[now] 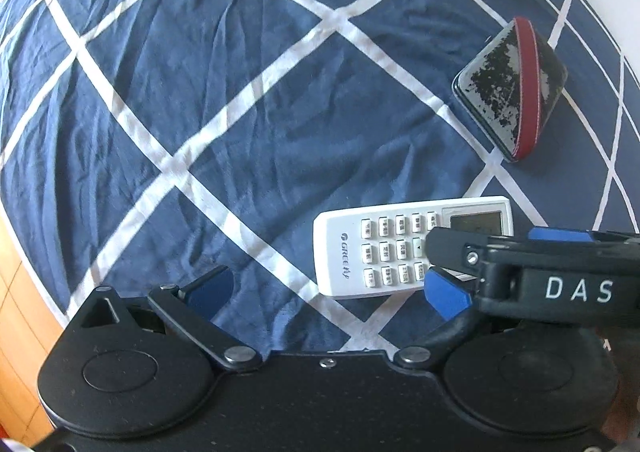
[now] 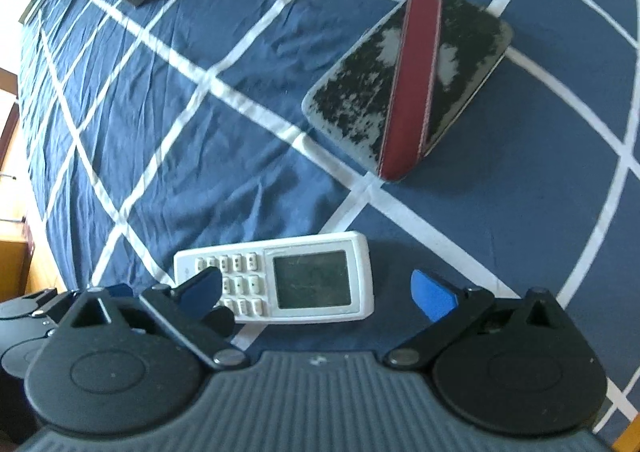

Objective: Organize objects
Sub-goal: 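Lower the open right tool over the small white remote, then close the right tool on the small white remote, then carry the small white remote with the right tool over the box, then lower the remote into the box beside the case and open the right tool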

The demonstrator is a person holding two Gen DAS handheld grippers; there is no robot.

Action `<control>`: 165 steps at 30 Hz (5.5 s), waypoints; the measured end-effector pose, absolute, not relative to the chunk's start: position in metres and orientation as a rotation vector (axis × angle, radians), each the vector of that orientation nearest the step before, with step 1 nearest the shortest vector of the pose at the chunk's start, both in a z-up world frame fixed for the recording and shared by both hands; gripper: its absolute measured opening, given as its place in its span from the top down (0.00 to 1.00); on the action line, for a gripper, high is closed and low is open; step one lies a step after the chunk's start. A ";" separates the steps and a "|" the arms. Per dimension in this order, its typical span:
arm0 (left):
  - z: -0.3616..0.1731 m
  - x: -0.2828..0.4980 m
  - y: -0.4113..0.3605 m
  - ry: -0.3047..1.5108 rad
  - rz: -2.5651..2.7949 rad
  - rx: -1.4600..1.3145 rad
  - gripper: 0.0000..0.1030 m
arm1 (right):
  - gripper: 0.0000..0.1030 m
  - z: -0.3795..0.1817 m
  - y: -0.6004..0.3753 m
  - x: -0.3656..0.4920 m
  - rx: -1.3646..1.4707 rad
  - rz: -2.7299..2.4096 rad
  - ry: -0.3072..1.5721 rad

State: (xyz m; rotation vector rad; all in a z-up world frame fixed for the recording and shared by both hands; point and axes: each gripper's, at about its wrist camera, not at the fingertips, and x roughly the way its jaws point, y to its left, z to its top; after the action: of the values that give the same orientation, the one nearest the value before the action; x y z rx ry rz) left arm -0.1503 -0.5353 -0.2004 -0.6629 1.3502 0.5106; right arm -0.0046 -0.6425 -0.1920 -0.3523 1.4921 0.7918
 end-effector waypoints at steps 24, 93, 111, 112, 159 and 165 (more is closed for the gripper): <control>-0.201 -0.142 -0.544 1.338 0.450 -0.725 0.13 | 0.25 -0.202 -0.626 0.002 -0.425 0.876 1.505; -0.032 -0.045 -0.303 1.276 -0.013 -0.122 0.27 | 0.31 -0.049 -0.452 -0.017 0.170 0.431 1.273; -0.018 -0.021 -0.160 1.254 -0.030 -0.115 0.27 | 0.31 -0.034 -0.304 -0.006 0.182 0.410 1.245; -0.019 -0.017 -0.152 1.254 -0.028 -0.118 0.27 | 0.31 -0.035 -0.297 -0.003 0.179 0.412 1.246; -0.182 0.112 -0.020 1.588 -0.195 -0.093 0.27 | 0.31 -0.200 -0.162 0.108 0.248 0.229 1.567; -0.180 0.110 -0.021 1.586 -0.200 -0.085 0.27 | 0.31 -0.200 -0.164 0.108 0.251 0.224 1.562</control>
State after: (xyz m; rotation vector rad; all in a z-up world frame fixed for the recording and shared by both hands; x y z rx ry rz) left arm 0.1104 -0.0206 -0.1799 -0.0847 1.5864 -0.2001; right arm 0.1085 -0.1644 -0.2005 0.2513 1.5622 0.2237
